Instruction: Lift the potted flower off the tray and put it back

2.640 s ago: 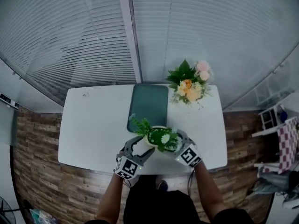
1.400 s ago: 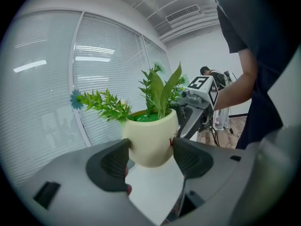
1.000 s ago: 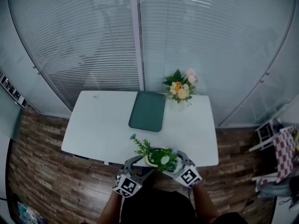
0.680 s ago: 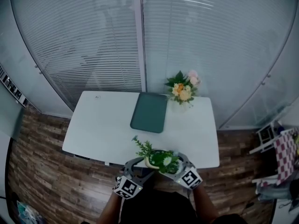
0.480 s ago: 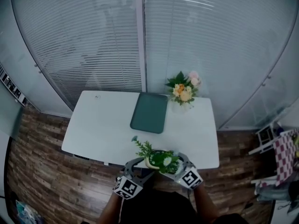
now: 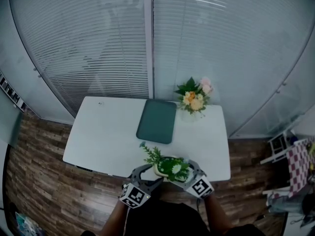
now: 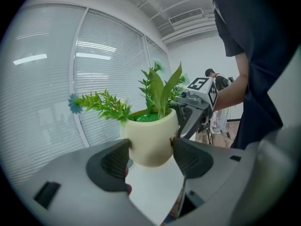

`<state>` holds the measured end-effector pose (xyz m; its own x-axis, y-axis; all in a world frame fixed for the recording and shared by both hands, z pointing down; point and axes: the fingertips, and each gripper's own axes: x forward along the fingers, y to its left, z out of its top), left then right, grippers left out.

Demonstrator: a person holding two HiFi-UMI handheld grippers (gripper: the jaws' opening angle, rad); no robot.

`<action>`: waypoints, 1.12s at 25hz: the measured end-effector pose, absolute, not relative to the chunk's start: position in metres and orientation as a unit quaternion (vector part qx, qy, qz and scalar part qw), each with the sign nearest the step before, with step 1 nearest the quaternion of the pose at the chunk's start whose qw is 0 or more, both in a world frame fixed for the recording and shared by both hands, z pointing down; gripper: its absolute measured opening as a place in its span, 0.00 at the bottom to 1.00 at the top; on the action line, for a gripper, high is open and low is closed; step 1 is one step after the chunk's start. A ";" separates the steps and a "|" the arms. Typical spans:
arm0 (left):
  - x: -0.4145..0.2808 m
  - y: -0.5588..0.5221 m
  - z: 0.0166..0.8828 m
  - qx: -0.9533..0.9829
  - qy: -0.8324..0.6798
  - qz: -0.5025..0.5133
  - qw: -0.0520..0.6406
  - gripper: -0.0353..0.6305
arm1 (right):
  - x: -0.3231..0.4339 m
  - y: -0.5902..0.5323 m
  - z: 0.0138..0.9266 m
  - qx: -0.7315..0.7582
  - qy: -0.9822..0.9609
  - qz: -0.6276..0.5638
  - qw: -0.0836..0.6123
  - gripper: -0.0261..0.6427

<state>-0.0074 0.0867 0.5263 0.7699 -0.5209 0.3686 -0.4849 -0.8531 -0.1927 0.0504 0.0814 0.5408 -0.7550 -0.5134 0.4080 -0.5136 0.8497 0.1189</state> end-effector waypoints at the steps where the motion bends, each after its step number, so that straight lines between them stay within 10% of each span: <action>1: -0.008 0.083 0.526 -0.940 0.266 -0.208 0.042 0.48 | 0.049 0.078 0.539 0.273 -0.938 -0.003 0.216 0.63; 28: -0.011 -0.005 0.526 -0.945 0.257 -0.198 0.029 0.48 | 0.044 -0.010 0.534 0.279 -0.933 -0.005 0.225 0.63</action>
<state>-0.0108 -0.0053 0.5262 0.7887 -0.4982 0.3602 -0.4752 -0.8657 -0.1571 0.0439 -0.0097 0.5336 -0.7422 -0.5237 0.4183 -0.5195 0.8438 0.1346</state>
